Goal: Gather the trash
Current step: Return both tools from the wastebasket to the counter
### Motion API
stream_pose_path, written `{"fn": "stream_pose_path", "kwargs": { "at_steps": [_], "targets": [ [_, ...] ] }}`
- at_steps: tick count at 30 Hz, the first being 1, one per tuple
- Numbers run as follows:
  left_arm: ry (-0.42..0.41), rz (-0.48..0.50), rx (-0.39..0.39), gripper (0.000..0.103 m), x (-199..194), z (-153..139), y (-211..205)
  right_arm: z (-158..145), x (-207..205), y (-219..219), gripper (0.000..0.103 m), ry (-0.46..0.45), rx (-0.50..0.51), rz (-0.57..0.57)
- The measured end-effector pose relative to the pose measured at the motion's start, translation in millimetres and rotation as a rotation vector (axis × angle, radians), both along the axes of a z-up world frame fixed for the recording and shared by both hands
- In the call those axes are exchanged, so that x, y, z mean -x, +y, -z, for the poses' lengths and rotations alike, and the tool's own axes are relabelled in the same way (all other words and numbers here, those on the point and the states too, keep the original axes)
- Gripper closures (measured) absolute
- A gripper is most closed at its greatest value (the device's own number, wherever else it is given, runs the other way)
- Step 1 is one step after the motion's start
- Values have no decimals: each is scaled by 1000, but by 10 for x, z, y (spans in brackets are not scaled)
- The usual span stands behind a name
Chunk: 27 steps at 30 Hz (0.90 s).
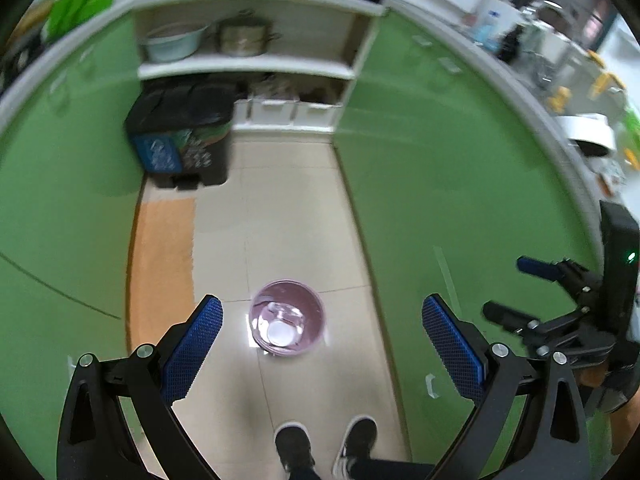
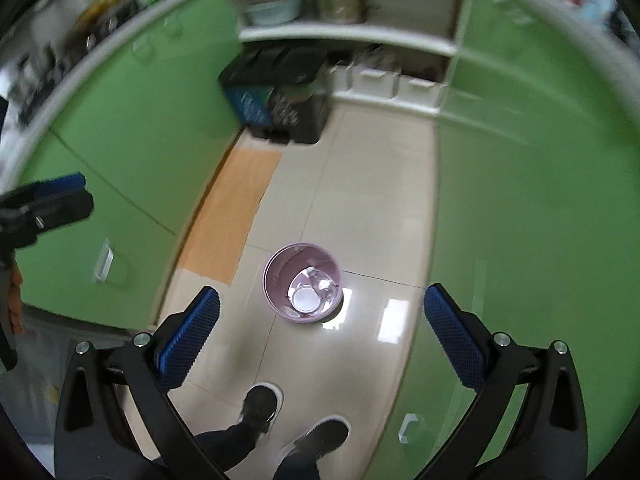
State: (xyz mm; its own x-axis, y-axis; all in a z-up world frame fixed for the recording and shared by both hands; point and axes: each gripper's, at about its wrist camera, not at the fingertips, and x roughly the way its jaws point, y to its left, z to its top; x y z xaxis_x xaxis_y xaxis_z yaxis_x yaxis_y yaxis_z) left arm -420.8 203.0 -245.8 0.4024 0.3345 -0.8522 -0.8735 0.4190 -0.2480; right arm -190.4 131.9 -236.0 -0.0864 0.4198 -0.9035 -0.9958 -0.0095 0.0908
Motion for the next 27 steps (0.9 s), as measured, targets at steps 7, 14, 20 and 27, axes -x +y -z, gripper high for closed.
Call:
{"fn": "stream_pose_path", "kwargs": {
  "at_steps": [7,14,20,27],
  "targets": [
    [11,176,-41,7,-558,-1256,-388,-1446,-610,-820,3,7,-85,189],
    [-16,374,-103,7,-1291,-1870,-738,-2123,-1269,-1814,3,-52,-169,428],
    [-40,547,-129,7,-2127,-2016,-1084,-2206,-1892,-2658,3,-89,-179,617],
    [-52,684,-146,7,-3055,-2054,-1436,-2151,-2478,-3157,3,-104,-180,714]
  ]
}}
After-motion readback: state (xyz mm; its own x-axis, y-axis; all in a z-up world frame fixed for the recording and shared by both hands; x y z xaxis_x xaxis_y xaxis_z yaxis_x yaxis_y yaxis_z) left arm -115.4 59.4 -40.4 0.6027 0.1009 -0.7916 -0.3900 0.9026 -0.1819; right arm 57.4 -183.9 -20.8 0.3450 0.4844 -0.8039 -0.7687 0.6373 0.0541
